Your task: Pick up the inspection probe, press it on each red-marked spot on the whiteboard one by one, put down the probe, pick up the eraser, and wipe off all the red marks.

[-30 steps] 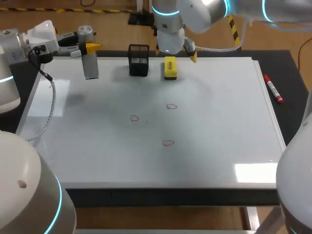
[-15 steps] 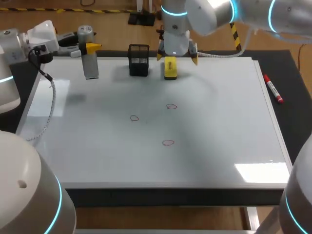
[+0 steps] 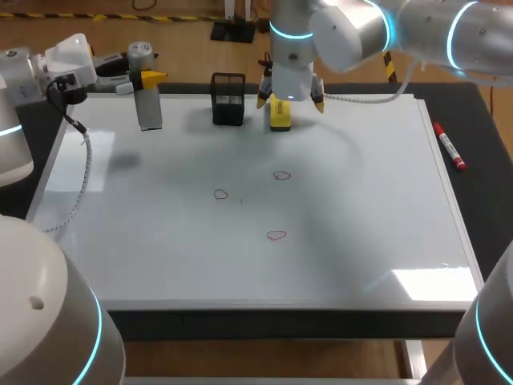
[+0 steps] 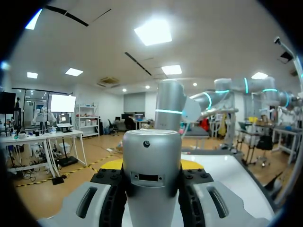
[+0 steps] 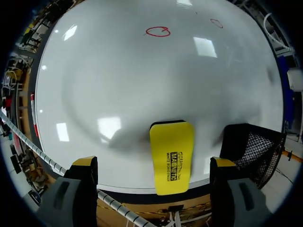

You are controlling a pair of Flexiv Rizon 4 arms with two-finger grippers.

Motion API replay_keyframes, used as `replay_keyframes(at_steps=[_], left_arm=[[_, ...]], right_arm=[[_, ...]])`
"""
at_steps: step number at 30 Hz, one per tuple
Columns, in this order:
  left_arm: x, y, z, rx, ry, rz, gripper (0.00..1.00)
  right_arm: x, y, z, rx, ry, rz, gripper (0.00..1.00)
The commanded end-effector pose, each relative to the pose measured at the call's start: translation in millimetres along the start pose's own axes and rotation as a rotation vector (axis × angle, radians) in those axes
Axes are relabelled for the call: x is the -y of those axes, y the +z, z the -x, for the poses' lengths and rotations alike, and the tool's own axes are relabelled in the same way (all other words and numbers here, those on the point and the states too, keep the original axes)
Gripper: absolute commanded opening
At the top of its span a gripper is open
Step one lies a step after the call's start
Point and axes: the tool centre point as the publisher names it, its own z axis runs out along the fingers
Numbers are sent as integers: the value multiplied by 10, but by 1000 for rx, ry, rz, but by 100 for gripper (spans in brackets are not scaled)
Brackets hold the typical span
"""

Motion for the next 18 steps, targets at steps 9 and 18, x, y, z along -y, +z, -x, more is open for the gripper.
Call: replay_keyframes(at_steps=[9, 18], left_arm=[[9, 2, -5, 3, 1, 0, 0], [9, 2, -5, 3, 1, 0, 0]], right_arm=[[83, 6, 100, -26, -20, -2, 100], [85, 7, 149, -12, -56, 4, 0]])
